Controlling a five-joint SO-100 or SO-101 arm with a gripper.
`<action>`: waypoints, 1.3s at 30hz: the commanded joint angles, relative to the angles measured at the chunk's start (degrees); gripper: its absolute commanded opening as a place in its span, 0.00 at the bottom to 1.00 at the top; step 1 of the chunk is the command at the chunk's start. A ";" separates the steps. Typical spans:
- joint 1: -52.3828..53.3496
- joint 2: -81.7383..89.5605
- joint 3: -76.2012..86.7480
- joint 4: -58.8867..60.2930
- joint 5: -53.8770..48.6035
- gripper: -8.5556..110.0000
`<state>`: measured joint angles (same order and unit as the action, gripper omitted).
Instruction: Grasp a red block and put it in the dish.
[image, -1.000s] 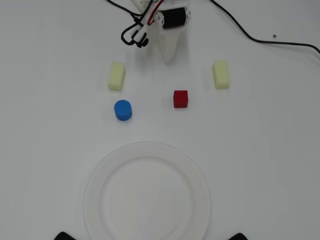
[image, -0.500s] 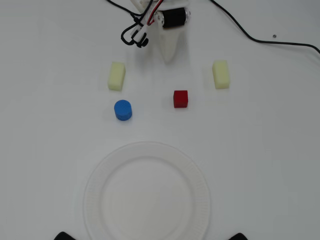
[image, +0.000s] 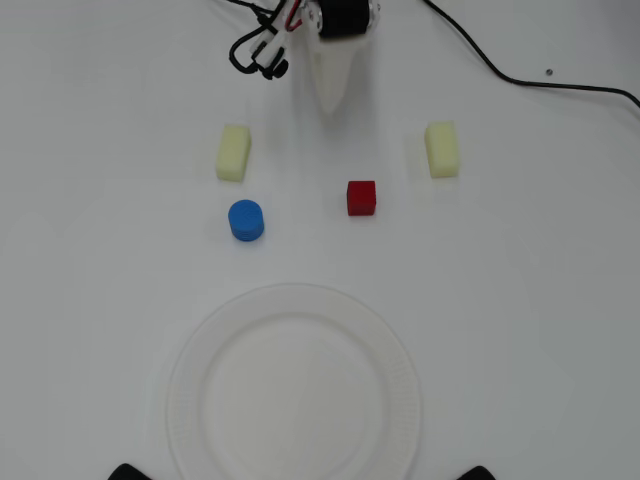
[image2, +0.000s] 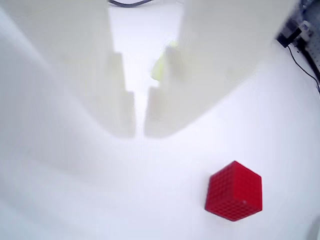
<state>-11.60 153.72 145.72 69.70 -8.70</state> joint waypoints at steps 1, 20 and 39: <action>-1.93 -10.63 -9.14 -0.70 0.35 0.08; -8.79 -49.92 -24.70 -17.05 10.11 0.35; -2.02 -59.77 -27.07 -19.95 7.03 0.39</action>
<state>-13.89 94.31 120.06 50.62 -1.32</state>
